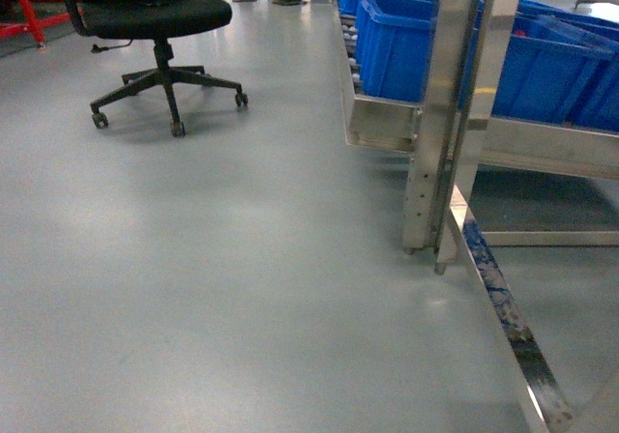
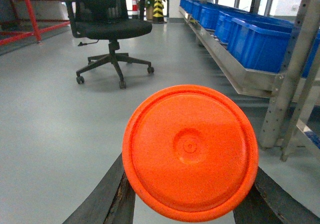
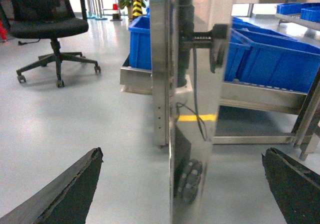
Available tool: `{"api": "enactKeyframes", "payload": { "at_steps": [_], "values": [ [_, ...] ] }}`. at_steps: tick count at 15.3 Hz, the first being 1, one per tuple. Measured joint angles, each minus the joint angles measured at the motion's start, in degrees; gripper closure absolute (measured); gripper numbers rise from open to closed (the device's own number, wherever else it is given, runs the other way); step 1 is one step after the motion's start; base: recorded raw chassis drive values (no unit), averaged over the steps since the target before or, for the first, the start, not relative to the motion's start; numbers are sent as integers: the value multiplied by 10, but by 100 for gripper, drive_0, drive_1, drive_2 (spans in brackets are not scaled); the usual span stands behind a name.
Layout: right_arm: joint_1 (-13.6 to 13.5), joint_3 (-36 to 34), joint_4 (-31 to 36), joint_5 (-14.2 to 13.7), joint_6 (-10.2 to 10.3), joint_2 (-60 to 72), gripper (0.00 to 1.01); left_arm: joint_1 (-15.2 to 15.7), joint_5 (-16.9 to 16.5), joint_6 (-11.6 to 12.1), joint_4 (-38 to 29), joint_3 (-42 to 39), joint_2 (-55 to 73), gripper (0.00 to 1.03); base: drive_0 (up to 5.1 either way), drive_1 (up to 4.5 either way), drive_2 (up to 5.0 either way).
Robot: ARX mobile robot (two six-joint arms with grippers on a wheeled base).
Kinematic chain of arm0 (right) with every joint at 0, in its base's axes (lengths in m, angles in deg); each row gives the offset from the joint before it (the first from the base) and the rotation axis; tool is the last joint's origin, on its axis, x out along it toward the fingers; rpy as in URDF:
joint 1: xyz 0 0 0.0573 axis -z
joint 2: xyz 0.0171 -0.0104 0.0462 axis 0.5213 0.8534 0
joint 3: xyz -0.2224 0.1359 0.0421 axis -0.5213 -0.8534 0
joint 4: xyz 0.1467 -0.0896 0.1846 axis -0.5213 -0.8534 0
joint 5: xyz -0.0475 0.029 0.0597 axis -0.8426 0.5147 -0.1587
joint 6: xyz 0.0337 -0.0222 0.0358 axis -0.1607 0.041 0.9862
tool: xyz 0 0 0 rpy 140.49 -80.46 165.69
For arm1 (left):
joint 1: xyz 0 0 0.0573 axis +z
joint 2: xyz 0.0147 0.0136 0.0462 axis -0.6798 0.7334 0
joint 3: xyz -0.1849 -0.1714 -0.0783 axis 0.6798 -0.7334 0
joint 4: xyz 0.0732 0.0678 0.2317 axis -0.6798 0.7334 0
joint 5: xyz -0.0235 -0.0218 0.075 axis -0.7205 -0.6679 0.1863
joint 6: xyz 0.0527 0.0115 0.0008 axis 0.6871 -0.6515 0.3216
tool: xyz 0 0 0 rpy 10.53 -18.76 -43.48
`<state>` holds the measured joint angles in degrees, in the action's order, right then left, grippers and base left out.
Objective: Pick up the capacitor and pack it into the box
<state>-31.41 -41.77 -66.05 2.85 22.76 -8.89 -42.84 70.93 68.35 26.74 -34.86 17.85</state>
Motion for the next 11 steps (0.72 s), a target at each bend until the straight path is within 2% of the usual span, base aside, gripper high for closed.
{"api": "enactKeyframes", "payload": {
  "at_steps": [11],
  "values": [
    [0, 0, 0, 0, 0, 0, 3, 0, 0, 0, 0, 0, 0, 61, -490, 245, 245]
  ]
}}
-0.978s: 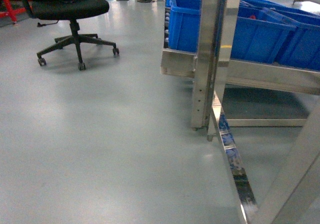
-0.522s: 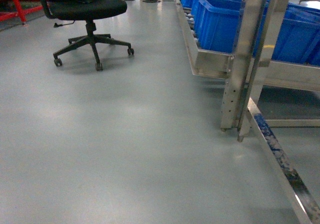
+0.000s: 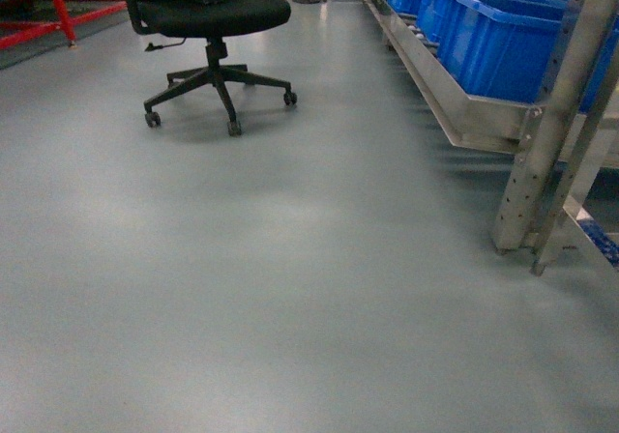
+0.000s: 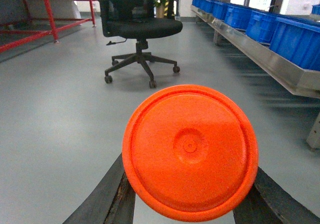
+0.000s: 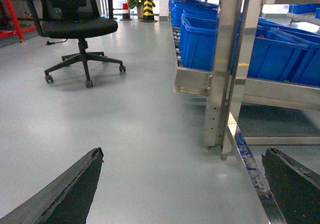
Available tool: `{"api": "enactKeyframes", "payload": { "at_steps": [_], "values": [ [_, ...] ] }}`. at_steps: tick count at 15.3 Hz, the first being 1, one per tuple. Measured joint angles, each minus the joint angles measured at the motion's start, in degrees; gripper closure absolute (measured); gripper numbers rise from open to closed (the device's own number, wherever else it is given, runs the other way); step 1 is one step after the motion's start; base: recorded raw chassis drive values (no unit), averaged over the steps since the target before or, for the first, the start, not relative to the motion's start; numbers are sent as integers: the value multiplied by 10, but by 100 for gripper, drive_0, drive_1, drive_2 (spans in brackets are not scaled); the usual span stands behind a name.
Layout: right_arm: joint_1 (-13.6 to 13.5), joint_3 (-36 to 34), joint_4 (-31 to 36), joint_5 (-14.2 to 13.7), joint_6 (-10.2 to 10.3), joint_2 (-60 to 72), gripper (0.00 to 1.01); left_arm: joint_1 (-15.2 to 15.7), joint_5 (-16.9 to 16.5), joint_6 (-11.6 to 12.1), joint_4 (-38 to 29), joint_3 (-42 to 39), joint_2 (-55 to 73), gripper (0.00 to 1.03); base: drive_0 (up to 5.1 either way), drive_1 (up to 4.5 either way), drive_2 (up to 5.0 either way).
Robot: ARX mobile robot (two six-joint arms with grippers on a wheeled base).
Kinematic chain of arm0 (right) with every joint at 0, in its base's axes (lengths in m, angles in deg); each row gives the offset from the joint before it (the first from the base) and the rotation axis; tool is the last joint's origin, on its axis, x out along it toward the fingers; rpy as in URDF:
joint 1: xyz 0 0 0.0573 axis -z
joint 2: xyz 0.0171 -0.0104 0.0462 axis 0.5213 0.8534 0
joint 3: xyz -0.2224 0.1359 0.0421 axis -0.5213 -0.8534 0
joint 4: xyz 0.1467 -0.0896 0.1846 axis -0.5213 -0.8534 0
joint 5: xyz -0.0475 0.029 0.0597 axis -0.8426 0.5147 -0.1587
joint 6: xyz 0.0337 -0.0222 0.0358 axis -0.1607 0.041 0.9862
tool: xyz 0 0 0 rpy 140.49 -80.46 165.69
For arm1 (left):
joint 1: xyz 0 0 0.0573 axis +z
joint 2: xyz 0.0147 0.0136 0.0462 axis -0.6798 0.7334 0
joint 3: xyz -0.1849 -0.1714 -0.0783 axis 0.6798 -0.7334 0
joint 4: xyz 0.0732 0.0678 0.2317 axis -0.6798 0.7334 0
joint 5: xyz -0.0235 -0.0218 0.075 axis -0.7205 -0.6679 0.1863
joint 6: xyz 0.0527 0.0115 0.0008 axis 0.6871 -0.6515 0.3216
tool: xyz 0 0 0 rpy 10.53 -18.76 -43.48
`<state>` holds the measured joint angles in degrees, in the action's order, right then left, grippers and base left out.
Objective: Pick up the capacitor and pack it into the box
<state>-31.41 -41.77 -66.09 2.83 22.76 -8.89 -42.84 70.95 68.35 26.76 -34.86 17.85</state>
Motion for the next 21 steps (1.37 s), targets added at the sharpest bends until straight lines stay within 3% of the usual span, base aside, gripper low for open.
{"api": "enactKeyframes", "payload": {
  "at_steps": [21],
  "values": [
    [0, 0, 0, 0, 0, 0, 3, 0, 0, 0, 0, 0, 0, 61, -494, 276, 205]
  ]
}}
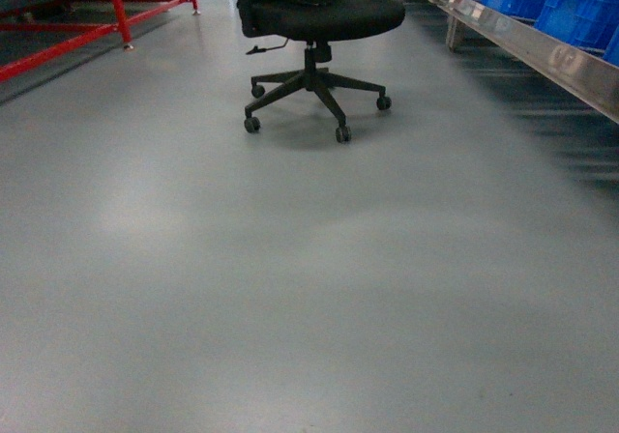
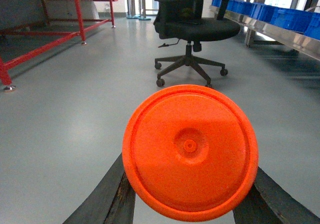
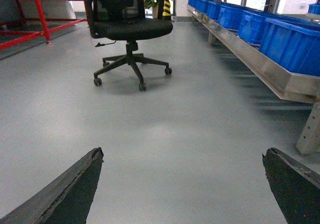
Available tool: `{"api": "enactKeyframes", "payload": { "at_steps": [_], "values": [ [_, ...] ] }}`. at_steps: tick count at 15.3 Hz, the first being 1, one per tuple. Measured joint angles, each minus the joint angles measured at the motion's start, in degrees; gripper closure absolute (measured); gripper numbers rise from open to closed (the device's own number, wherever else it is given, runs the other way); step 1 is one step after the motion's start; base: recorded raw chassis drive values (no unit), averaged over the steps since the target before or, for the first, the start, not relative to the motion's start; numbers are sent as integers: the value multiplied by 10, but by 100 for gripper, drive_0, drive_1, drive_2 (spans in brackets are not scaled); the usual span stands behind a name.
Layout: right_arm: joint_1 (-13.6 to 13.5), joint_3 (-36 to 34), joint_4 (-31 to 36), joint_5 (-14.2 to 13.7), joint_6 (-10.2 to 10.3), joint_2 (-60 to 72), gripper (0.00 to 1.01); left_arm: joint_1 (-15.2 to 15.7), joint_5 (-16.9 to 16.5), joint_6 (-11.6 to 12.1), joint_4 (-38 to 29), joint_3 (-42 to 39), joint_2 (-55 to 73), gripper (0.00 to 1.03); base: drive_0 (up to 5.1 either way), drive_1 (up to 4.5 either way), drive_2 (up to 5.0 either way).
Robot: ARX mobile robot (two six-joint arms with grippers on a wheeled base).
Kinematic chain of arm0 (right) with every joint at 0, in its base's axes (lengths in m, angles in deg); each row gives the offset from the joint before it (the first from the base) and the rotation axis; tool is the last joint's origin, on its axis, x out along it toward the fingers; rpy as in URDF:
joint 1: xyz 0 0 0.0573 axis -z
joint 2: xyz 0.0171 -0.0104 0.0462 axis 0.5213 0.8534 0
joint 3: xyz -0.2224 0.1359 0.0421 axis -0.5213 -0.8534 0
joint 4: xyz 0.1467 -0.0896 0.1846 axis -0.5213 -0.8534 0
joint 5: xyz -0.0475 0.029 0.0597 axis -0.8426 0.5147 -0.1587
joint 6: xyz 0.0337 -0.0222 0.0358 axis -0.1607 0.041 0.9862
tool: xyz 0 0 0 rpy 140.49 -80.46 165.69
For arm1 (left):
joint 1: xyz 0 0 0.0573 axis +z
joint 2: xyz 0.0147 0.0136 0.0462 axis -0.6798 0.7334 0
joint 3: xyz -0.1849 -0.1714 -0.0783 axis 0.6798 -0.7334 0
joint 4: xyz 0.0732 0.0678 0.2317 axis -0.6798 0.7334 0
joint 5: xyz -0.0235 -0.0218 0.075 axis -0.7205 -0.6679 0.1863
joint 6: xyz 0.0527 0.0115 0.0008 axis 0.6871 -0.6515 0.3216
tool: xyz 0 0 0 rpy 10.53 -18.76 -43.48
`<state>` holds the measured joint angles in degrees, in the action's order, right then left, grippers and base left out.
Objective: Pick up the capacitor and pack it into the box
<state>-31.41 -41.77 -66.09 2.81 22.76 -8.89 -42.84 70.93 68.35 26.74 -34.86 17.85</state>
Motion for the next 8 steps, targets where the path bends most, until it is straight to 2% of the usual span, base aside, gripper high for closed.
{"api": "enactKeyframes", "payload": {
  "at_steps": [8],
  "values": [
    [0, 0, 0, 0, 0, 0, 3, 0, 0, 0, 0, 0, 0, 61, -499, 247, 247]
  ]
}}
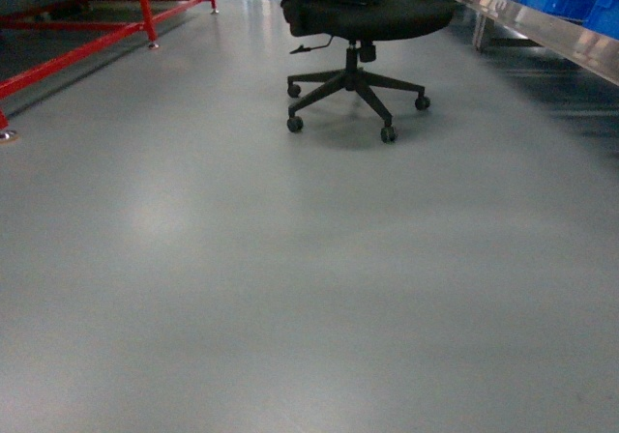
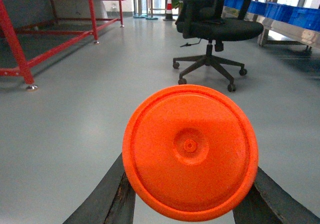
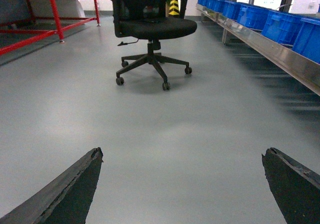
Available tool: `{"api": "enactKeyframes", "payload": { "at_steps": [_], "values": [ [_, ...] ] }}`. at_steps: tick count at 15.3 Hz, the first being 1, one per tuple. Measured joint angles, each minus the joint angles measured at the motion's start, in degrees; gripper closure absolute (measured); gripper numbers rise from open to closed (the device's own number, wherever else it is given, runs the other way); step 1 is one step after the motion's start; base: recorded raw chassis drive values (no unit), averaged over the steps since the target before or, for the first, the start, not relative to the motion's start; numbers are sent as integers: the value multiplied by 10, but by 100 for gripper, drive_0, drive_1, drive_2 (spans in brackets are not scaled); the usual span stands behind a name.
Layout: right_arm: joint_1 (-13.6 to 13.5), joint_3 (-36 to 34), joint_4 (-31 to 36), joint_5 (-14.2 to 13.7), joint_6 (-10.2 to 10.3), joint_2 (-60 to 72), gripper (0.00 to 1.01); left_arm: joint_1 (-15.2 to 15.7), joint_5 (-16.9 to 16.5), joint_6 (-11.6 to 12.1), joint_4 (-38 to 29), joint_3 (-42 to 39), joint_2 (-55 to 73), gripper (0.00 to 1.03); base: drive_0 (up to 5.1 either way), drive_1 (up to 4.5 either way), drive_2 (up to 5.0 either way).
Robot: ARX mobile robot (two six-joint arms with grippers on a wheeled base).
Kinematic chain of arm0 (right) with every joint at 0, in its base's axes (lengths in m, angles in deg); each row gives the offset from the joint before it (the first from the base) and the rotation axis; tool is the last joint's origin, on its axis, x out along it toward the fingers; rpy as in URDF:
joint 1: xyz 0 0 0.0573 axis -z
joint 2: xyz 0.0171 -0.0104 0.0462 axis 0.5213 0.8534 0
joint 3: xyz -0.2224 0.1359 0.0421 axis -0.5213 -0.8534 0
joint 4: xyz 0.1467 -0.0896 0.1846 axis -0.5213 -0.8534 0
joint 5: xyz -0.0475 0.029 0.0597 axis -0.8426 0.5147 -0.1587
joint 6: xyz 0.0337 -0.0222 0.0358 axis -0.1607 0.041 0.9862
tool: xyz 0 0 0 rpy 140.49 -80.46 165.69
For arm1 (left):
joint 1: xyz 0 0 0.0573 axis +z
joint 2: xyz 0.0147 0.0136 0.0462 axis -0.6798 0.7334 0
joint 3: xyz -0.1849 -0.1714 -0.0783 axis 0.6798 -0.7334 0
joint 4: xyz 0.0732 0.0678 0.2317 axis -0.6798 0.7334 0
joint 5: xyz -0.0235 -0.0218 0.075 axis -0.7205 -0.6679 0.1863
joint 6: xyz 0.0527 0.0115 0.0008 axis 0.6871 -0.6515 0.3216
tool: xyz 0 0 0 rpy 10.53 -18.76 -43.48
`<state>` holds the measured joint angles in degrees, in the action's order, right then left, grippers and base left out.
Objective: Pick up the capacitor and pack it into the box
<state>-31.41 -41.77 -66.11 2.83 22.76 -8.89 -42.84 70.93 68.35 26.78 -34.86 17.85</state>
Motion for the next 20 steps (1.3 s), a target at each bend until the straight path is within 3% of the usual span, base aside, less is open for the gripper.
{"api": "enactKeyframes", "payload": {
  "at_steps": [20],
  "values": [
    [0, 0, 3, 0, 0, 0, 3, 0, 0, 0, 0, 0, 0, 61, -496, 249, 249]
  ]
}}
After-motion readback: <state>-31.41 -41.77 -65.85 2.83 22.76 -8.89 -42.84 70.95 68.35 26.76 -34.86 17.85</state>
